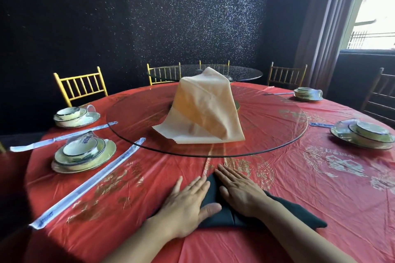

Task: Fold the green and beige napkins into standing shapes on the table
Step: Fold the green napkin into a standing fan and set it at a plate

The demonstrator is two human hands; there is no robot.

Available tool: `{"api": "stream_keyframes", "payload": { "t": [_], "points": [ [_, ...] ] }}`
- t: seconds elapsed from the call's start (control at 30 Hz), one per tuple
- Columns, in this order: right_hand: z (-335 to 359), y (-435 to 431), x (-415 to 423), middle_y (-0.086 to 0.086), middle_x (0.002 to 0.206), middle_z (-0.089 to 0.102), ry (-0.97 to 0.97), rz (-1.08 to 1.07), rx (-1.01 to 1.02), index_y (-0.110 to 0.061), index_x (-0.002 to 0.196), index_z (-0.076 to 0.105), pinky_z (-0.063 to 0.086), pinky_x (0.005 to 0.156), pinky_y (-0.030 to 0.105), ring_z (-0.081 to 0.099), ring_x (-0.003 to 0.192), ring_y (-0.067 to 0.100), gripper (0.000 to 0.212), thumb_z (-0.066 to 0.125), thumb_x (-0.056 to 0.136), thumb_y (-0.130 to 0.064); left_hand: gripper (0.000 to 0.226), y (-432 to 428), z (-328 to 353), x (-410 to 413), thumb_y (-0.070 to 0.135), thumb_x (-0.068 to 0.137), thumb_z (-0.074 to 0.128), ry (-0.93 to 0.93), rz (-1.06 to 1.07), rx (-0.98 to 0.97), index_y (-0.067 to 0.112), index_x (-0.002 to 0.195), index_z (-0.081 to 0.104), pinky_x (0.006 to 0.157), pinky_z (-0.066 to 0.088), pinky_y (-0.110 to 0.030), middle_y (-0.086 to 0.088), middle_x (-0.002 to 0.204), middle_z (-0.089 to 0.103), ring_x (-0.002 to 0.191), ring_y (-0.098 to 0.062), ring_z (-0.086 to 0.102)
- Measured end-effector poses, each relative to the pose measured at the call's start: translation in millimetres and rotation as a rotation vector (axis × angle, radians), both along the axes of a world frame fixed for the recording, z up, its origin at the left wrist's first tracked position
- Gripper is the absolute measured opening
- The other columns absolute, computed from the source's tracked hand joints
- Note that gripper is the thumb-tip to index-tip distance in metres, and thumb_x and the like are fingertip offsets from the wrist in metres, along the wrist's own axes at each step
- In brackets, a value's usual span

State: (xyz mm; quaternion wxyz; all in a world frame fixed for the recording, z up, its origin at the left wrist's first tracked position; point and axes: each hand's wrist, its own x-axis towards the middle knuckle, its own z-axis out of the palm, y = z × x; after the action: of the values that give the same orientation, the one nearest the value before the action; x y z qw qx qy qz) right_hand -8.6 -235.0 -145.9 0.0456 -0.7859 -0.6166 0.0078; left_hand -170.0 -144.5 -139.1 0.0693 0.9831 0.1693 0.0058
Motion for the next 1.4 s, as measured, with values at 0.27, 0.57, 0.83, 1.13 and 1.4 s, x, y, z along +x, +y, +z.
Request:
{"api": "stream_keyframes", "payload": {
  "t": [0.27,0.57,0.83,1.13,1.4],
  "points": [
    [-4.6,2.0,2.9,0.003,0.157,-0.005,-0.003,0.001,0.007,-0.015,0.148,0.002,-0.014,0.107,0.018,-0.008,0.143,0.010,0.097,-0.016,0.062,-0.054,0.112,12.2,1.8,-38.7,0.089,0.048,-0.015,0.080,-0.092,0.002,0.029,0.143,-0.020,0.110,-0.025,-0.041,0.015,0.149,-0.029,0.132,0.007,-0.032],
    [-2.4,1.3,2.1,0.004,0.157,-0.005,0.016,-0.009,-0.008,-0.014,0.148,0.002,-0.012,0.109,0.018,-0.006,0.144,0.011,0.070,0.003,0.085,-0.043,0.104,24.3,9.6,-77.4,0.086,0.067,-0.006,0.083,-0.067,0.215,0.021,0.148,0.006,0.109,-0.014,-0.036,0.007,0.155,-0.006,0.143,-0.005,-0.009],
    [33.8,-19.6,7.7,0.006,0.156,0.012,0.214,-0.064,0.208,-0.009,0.146,0.018,0.006,0.115,0.020,0.012,0.144,0.014,0.061,0.023,0.089,-0.031,0.058,-26.3,32.0,39.4,0.040,0.094,0.023,-0.244,-0.143,-0.097,0.011,0.143,0.029,0.113,0.006,-0.017,-0.004,0.153,0.025,0.142,-0.011,0.018],
    [-5.4,-58.9,10.2,0.002,0.157,0.002,0.025,-0.132,0.057,-0.016,0.148,0.006,-0.003,0.115,0.024,0.000,0.144,0.011,0.099,-0.017,0.064,-0.062,0.054,-31.4,-4.5,63.6,0.039,0.100,0.015,0.092,-0.094,0.030,0.016,0.148,0.003,0.116,-0.014,-0.042,0.005,0.157,-0.007,0.142,-0.004,-0.012],
    [-3.5,-94.1,21.9,-0.004,0.155,-0.014,0.054,-0.272,-0.057,-0.020,0.147,-0.010,-0.012,0.116,0.032,-0.019,0.136,0.002,0.133,-0.035,0.034,-0.084,0.055,-31.2,-5.2,59.7,0.041,0.100,0.016,0.072,-0.100,-0.025,0.021,0.149,0.001,0.116,-0.015,-0.041,0.008,0.157,-0.007,0.142,-0.002,-0.013]
  ]
}}
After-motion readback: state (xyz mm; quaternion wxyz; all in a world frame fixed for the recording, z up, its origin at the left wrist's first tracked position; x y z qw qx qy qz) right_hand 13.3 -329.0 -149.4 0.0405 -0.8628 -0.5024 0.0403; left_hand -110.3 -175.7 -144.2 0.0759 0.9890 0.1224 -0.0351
